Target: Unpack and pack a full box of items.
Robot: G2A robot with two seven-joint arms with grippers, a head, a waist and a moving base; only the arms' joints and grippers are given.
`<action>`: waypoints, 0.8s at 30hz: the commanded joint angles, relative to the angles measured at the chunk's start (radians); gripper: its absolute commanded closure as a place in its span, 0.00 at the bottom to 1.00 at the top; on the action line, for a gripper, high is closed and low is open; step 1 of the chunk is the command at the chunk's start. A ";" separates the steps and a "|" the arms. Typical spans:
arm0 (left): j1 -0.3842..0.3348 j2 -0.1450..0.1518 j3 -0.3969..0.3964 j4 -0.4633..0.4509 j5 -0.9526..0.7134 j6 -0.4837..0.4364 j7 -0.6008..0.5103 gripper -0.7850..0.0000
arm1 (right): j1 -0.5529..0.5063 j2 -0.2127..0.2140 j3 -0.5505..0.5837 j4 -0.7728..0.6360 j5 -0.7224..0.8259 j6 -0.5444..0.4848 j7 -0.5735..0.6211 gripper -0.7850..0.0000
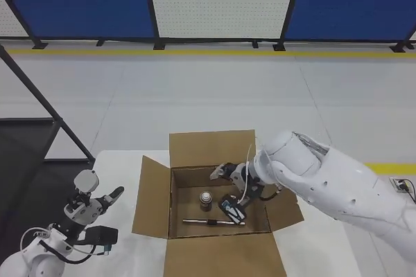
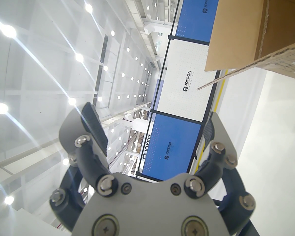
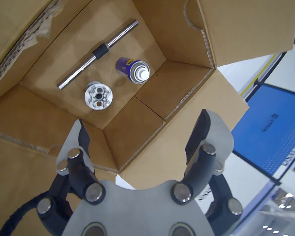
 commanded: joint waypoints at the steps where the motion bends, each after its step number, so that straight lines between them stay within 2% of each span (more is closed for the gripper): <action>1: 0.000 0.000 0.000 0.000 0.000 0.000 0.000 0.00 | -0.010 -0.033 0.000 0.047 0.231 0.000 0.171 0.00; 5: 0.000 0.000 0.000 0.000 0.000 0.000 0.000 0.00 | -0.016 -0.078 0.000 0.070 0.612 0.000 0.535 0.00; 17: 0.000 0.000 0.000 0.000 0.000 0.000 0.000 0.00 | -0.028 -0.078 0.000 0.070 0.603 0.017 0.557 0.00; 19: 0.000 0.000 0.000 0.000 0.000 0.000 0.000 0.00 | -0.044 -0.086 0.000 0.076 0.620 0.032 0.643 0.00; 24: 0.000 0.000 0.000 0.000 0.000 0.000 0.000 0.00 | -0.053 -0.134 0.000 0.133 0.804 0.000 0.896 0.00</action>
